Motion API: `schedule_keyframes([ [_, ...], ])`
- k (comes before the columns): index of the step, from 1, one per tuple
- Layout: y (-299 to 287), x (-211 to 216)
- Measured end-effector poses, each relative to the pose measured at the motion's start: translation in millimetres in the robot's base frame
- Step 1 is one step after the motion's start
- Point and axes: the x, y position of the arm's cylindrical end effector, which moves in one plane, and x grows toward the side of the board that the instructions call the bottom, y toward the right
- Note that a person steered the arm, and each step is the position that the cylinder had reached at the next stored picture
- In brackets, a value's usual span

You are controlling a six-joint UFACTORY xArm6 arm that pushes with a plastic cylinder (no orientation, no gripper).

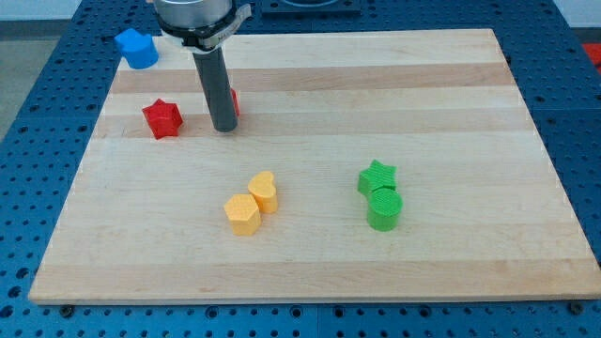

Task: Push the red circle to the top left

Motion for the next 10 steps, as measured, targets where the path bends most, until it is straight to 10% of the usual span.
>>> schedule_keyframes([
  [4, -6.1, -127.3],
  [10, -54.5, -158.4],
])
